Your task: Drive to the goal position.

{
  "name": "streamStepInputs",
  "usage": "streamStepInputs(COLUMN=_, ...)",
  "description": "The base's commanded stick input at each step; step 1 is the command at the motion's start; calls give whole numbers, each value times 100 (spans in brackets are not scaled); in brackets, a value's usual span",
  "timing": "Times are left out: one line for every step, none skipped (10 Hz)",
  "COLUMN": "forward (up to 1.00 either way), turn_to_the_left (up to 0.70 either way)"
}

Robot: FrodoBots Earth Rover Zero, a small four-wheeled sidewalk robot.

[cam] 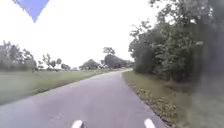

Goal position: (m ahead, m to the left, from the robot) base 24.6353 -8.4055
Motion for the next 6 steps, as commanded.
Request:
streamStepInputs(forward=80, turn_to_the_left=7)
streamStepInputs(forward=80, turn_to_the_left=26)
streamStepInputs(forward=80, turn_to_the_left=32)
streamStepInputs(forward=80, turn_to_the_left=19)
streamStepInputs(forward=80, turn_to_the_left=7)
streamStepInputs(forward=80, turn_to_the_left=3)
